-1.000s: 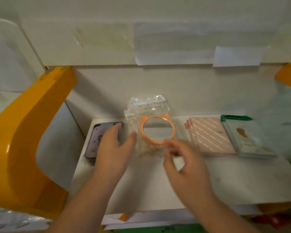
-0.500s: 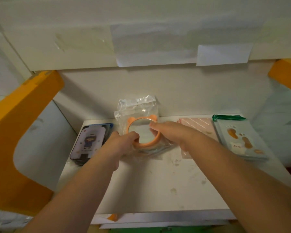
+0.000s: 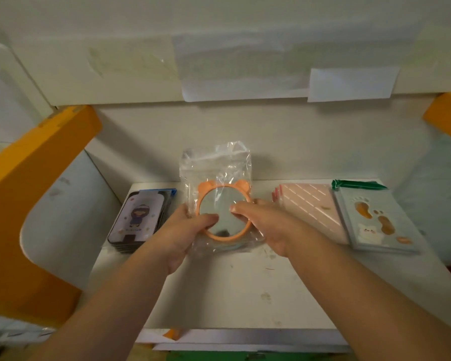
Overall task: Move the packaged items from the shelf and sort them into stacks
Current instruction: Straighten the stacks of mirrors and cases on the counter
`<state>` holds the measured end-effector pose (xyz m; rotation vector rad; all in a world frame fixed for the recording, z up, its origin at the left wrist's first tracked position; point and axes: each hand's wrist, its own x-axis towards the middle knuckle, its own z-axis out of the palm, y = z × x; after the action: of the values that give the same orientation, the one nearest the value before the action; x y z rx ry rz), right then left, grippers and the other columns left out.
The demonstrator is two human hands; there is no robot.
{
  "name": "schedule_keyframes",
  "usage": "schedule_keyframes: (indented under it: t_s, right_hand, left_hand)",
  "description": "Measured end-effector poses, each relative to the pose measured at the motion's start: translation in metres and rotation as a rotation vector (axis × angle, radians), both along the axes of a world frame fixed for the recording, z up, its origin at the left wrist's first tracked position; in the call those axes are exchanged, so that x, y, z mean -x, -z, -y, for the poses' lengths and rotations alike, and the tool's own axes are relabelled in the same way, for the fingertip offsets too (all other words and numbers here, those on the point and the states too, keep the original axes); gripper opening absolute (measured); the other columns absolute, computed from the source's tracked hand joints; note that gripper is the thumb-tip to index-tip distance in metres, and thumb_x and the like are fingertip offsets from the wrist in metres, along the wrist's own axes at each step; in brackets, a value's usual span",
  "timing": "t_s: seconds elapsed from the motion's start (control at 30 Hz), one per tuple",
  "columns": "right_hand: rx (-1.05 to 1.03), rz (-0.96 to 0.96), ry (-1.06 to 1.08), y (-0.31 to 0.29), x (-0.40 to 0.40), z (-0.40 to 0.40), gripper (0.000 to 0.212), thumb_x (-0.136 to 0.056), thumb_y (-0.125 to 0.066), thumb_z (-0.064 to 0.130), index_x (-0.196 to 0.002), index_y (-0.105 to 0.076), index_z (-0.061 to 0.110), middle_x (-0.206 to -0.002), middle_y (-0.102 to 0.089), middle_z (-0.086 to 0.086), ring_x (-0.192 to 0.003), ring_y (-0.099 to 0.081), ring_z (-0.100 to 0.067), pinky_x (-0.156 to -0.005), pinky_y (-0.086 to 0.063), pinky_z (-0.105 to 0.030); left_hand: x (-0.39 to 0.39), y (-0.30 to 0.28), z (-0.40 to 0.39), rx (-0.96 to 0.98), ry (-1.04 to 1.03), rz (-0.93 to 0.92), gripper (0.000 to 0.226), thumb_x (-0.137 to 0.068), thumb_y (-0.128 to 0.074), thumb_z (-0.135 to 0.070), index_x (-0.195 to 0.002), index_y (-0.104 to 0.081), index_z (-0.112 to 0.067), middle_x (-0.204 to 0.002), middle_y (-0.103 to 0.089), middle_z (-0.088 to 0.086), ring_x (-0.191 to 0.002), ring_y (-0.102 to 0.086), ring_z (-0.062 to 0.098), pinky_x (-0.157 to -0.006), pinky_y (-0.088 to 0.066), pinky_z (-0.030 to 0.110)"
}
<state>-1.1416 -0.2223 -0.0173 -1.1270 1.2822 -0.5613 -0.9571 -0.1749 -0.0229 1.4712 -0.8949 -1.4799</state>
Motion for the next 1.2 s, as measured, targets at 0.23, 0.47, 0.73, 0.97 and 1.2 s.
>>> schedule_keyframes:
  t_s: [0.23,0.47,0.73,0.97,1.2]
  right_hand:
    - [0.324,0.145,-0.029,0.016,0.008,-0.034,0.029,-0.085,-0.072,0.025,-0.11,-0.057,0.026,-0.088,-0.065,0.019,-0.084,-0.064,0.005,-0.081,-0.05,-0.02]
    - [0.69,0.138,-0.065,0.048,0.015,-0.069,0.061,-0.077,-0.076,0.011,-0.127,-0.048,-0.013,-0.118,-0.068,0.002,-0.116,-0.063,-0.012,-0.094,-0.044,-0.015]
    - [0.803,0.092,-0.195,0.016,0.014,-0.078,0.103,-0.068,-0.075,-0.023,-0.106,-0.057,0.071,-0.1,-0.06,0.05,-0.101,-0.057,0.023,-0.084,-0.04,0.001]
    - [0.779,-0.086,-0.217,0.035,0.016,-0.076,0.048,-0.084,-0.073,0.014,-0.11,-0.065,0.054,-0.113,-0.065,0.022,-0.108,-0.06,0.002,-0.091,-0.042,-0.011]
    - [0.548,-0.372,-0.388,0.057,0.028,-0.077,0.034,-0.081,-0.043,0.069,-0.092,-0.069,0.051,-0.108,-0.068,0.007,-0.108,-0.051,0.005,-0.096,-0.042,-0.019]
  left_hand:
    - [-0.007,0.003,-0.02,0.343,0.14,0.124,0.063,-0.078,-0.077,-0.011,-0.132,-0.048,-0.022,-0.099,-0.064,0.015,-0.087,-0.065,0.022,-0.082,-0.054,0.04]
    - [-0.005,0.007,-0.051,0.423,0.229,0.315,0.049,-0.075,-0.081,-0.019,-0.12,-0.066,-0.031,-0.102,-0.076,0.003,-0.103,-0.071,0.02,-0.096,-0.054,0.046]
    - [-0.003,0.02,-0.051,0.496,0.237,0.354,0.065,-0.072,-0.086,-0.004,-0.129,-0.061,-0.022,-0.116,-0.072,-0.001,-0.111,-0.068,0.013,-0.094,-0.056,0.037]
    - [0.009,0.029,-0.059,0.474,0.252,0.332,0.036,-0.081,-0.079,-0.014,-0.115,-0.068,-0.008,-0.092,-0.073,-0.032,-0.092,-0.066,-0.015,-0.077,-0.048,0.004]
    - [0.001,0.05,-0.055,0.322,0.32,0.545,0.064,-0.076,-0.072,-0.064,-0.122,-0.064,-0.02,-0.085,-0.062,-0.037,-0.087,-0.046,-0.038,-0.074,-0.038,-0.006]
